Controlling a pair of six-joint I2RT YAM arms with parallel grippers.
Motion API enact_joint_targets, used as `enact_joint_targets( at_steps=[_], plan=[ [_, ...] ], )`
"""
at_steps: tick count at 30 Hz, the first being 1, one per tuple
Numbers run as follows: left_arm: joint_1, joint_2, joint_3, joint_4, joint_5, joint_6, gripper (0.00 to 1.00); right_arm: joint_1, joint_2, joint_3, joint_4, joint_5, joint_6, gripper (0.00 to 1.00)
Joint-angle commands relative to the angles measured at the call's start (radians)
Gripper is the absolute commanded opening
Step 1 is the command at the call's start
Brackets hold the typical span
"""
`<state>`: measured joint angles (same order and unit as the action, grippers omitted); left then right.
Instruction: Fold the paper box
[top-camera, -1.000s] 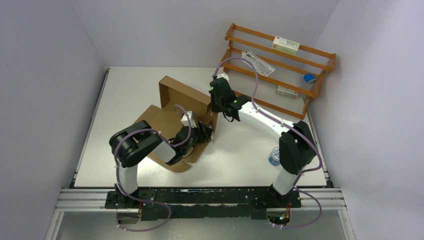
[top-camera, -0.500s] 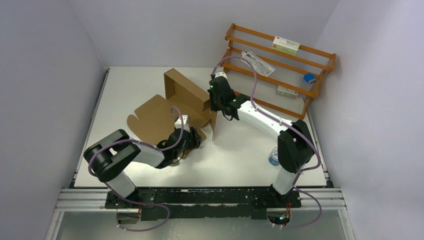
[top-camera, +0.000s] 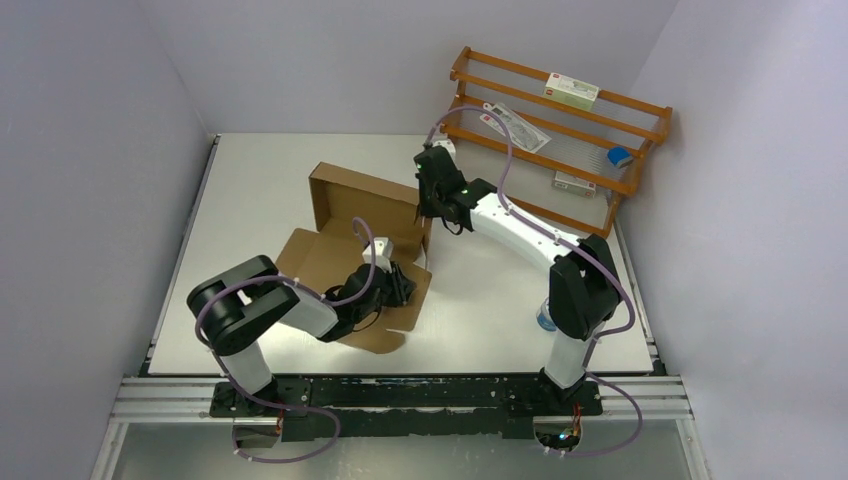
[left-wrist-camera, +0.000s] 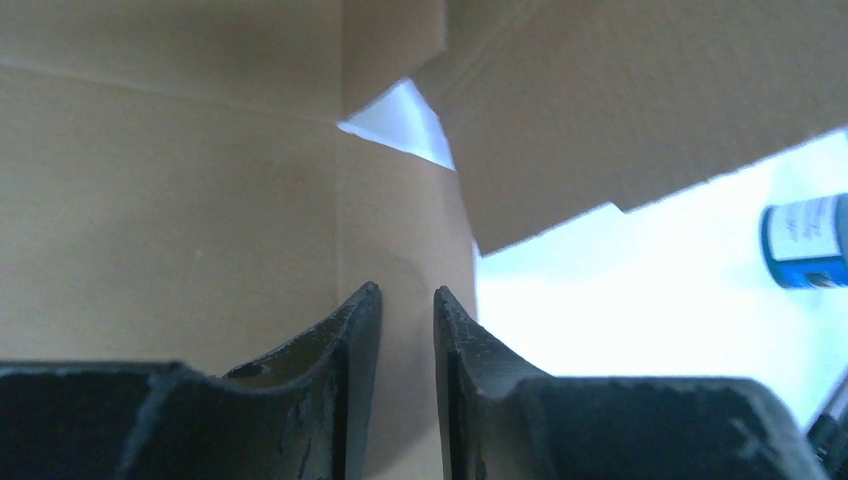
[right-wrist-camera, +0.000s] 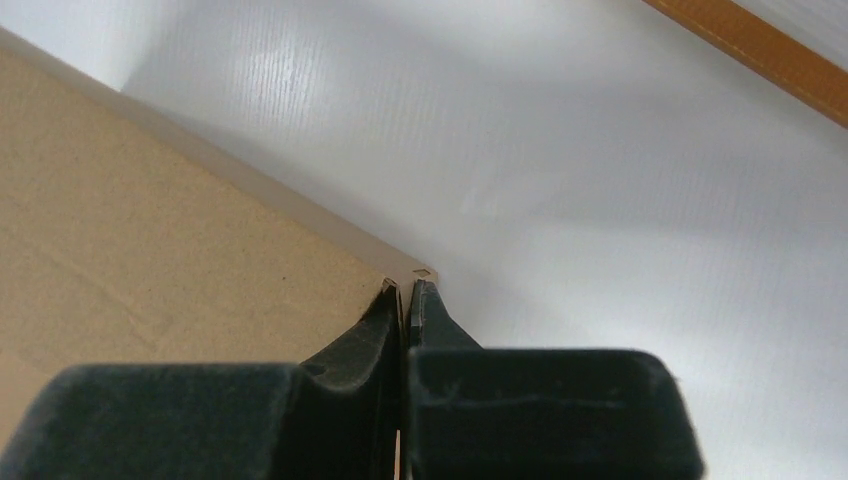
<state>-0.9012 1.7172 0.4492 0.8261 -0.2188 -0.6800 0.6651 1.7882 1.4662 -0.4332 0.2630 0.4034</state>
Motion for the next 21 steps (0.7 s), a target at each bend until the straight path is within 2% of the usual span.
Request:
enact_joint_targets(
  at_steps=[1, 13, 15, 21],
  plan=[
    [-0.050, 0.051, -0.012, -0.001, 0.144, -0.085, 0.31, -0.010, -0.005, -0.007, 0.039, 0.059, 0.083, 0.00],
    [-0.070, -0.017, -0.099, 0.136, 0.118, -0.113, 0.30, -0.011, -0.028, -0.167, 0.191, 0.073, 0.134, 0.00],
    [-0.071, -0.088, -0.096, 0.058, 0.088, -0.077, 0.30, -0.011, -0.023, -0.177, 0.198, 0.073, 0.110, 0.00],
    [-0.061, -0.351, -0.030, -0.304, -0.066, 0.072, 0.31, -0.011, -0.017, -0.168, 0.202, 0.039, 0.039, 0.00]
  ],
)
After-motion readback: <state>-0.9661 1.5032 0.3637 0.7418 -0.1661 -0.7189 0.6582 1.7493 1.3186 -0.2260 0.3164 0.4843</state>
